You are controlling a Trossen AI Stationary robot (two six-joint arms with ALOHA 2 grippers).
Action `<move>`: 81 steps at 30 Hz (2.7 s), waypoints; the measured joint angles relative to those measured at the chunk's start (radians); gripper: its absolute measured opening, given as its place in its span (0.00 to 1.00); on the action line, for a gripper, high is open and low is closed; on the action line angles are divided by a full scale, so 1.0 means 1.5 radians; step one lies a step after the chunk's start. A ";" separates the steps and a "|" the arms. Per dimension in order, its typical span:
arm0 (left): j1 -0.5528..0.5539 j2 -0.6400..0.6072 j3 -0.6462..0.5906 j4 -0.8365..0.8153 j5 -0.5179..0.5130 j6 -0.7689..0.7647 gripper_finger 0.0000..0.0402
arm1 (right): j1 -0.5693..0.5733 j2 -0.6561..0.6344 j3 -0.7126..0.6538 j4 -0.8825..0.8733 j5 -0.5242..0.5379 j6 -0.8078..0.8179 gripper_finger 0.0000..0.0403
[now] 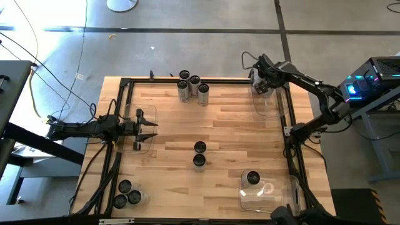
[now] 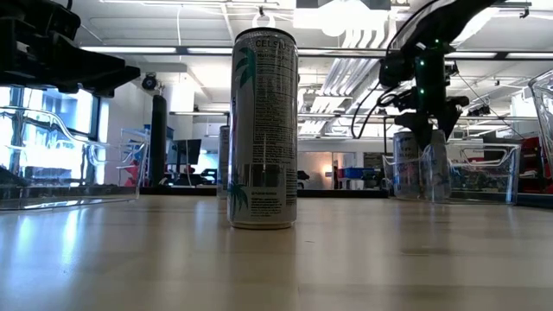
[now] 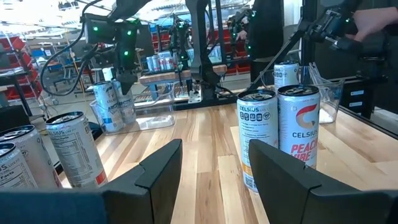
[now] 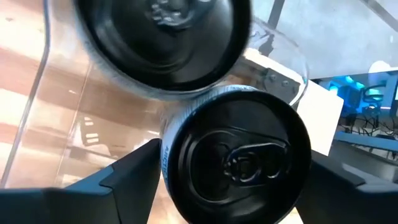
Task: Sort soda cans
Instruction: Put the white-blue soda can into the top transparent bin
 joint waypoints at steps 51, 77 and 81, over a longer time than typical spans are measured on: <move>0.000 0.000 0.000 0.000 0.000 0.000 0.45 | -0.024 0.018 0.000 0.064 0.023 -0.032 0.68; 0.000 0.000 0.000 0.000 0.000 0.000 0.45 | -0.033 0.025 -0.007 0.086 -0.029 -0.035 0.74; 0.000 0.000 0.000 0.000 0.000 0.000 0.45 | -0.033 0.023 -0.005 0.112 -0.028 -0.038 0.74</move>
